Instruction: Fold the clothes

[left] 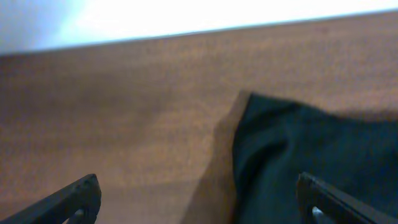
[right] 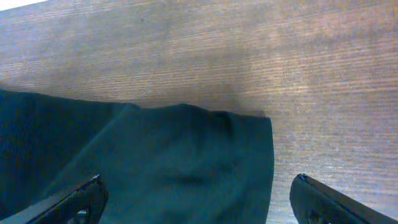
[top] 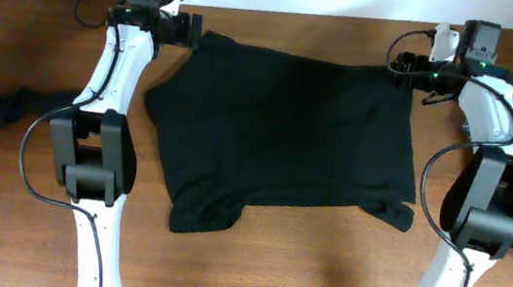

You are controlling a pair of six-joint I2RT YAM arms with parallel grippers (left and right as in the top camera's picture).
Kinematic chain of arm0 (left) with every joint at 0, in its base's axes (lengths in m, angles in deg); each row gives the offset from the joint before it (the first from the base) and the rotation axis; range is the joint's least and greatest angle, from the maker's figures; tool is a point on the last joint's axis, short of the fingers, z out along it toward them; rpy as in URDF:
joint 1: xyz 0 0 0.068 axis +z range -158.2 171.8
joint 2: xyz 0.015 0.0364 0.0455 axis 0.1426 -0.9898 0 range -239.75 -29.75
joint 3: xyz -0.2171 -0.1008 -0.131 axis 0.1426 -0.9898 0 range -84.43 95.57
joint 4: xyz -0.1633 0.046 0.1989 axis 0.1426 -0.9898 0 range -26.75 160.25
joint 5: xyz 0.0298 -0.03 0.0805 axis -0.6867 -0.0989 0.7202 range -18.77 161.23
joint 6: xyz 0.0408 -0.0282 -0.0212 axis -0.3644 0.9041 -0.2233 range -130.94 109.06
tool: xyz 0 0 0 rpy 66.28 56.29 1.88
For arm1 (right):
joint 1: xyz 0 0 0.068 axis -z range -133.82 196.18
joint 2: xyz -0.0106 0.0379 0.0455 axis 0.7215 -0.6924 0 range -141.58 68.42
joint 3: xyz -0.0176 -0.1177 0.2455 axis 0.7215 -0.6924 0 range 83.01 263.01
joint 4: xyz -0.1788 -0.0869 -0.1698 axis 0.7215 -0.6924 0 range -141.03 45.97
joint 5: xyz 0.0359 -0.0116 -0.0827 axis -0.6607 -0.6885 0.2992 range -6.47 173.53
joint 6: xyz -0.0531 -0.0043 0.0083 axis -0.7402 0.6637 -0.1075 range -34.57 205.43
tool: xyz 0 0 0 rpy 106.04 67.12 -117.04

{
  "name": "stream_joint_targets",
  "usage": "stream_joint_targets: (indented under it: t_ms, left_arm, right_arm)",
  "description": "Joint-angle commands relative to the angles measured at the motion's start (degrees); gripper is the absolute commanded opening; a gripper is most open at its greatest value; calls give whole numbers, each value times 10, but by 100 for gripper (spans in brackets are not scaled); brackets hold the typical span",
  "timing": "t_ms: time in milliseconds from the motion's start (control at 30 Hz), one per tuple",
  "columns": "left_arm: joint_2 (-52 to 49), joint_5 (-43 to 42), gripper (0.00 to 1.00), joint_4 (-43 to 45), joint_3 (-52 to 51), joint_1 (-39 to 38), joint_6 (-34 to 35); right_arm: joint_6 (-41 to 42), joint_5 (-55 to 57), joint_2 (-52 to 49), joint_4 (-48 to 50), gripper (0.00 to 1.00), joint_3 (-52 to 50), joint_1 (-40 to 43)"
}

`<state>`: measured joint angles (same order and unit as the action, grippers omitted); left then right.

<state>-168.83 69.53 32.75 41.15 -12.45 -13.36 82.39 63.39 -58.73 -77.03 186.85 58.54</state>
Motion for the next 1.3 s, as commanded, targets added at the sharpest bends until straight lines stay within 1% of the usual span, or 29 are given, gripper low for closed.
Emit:
stream_joint_targets:
  t_ms: [0, 100, 200, 267, 433, 467, 500, 633, 767, 933, 1133, 1267]
  left_arm:
    - [42, 11, 99, -24, 15, 3, -2]
    - [70, 11, 99, -57, 15, 3, -2]
    - [99, 7, 99, -109, 15, 1, -2]
    - [113, -8, 100, -142, 15, 1, -2]
    - [142, -65, 99, -243, 15, 0, -3]
    - [148, -65, 100, -277, 15, -2, -2]
    - [150, -65, 99, -287, 15, -3, -3]
    - [160, -65, 100, -384, 15, -9, -2]
    - [170, -64, 99, -448, 15, -22, 10]
    - [196, -46, 99, -499, 15, -48, 44]
    - [244, 22, 99, -520, 15, -97, 114]
    - [282, 53, 99, -525, 15, -133, 162]
  right_arm:
    - [9, 7, 23, -7, 99, 13, 9]
    - [9, 7, 48, -31, 99, 13, 10]
    - [9, 7, 73, -76, 99, 13, 8]
    - [9, 4, 90, -114, 99, 13, 7]
    - [10, -49, 119, -214, 98, 13, 7]
    - [9, -49, 127, -250, 99, 13, 7]
    - [9, -49, 129, -259, 99, 13, 7]
    - [10, -50, 151, -339, 99, 13, 3]
    - [10, -49, 188, -374, 99, 13, -12]
    - [39, -31, 250, -414, 99, 13, -31]
    - [101, 59, 316, -491, 99, 13, -53]
    - [147, 116, 336, -545, 99, 12, -64]
